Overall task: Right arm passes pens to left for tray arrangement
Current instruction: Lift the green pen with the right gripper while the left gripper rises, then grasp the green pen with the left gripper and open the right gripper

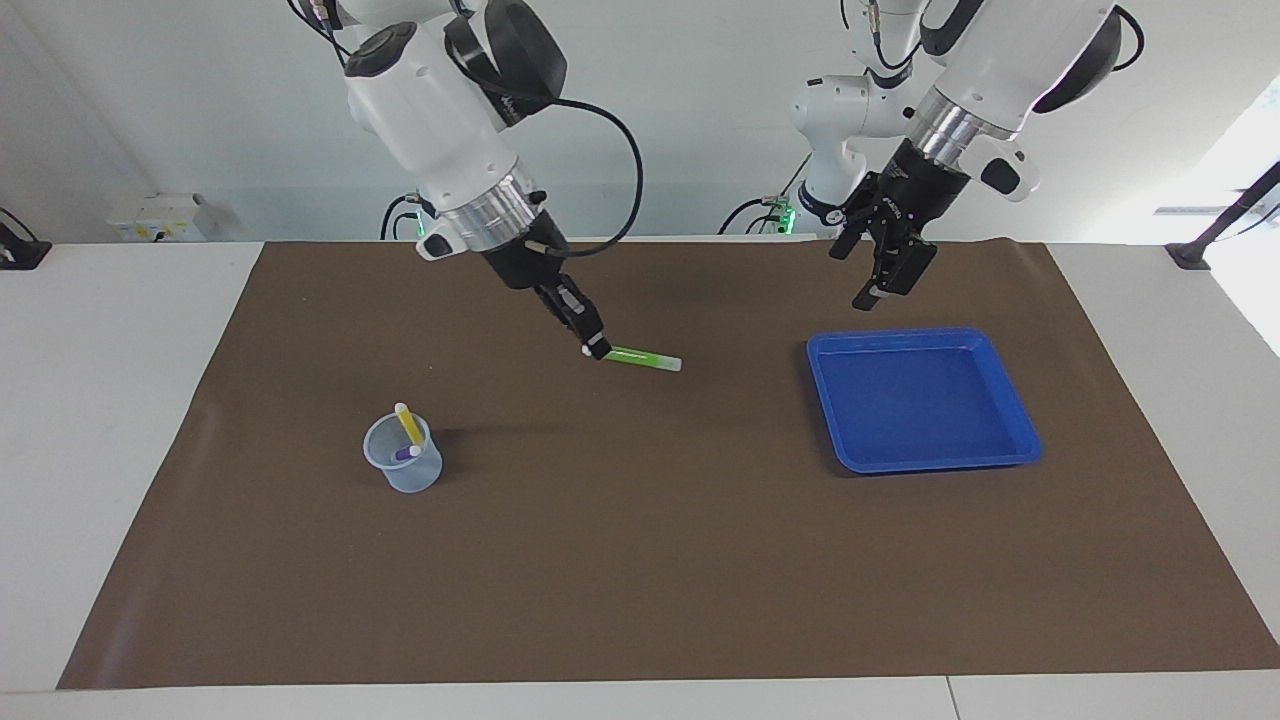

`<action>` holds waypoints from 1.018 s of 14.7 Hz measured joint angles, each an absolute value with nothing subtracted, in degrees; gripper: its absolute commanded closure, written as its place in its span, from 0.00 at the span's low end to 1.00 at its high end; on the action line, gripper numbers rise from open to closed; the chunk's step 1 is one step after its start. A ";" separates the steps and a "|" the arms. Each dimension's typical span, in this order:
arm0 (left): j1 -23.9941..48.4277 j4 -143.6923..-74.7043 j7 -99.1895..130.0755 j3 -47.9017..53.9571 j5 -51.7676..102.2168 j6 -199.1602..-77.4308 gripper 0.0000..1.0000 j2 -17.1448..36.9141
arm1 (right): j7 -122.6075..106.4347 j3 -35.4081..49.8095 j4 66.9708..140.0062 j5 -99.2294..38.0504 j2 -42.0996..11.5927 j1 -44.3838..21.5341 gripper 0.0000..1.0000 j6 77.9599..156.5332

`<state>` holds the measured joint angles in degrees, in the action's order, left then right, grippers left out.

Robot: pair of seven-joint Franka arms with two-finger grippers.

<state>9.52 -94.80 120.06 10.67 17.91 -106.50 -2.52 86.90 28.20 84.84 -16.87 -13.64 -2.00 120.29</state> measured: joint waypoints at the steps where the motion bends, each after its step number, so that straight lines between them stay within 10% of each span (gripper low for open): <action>1: 9.94 -94.88 122.52 10.71 18.37 -106.76 0.00 -2.50 | 88.22 29.08 84.81 -16.78 -13.64 -2.02 1.00 120.29; 15: 15.04 -105.16 116.99 10.93 23.15 -120.56 0.00 -3.47 | 93.31 34.83 84.30 -12.01 -13.99 -2.08 1.00 120.29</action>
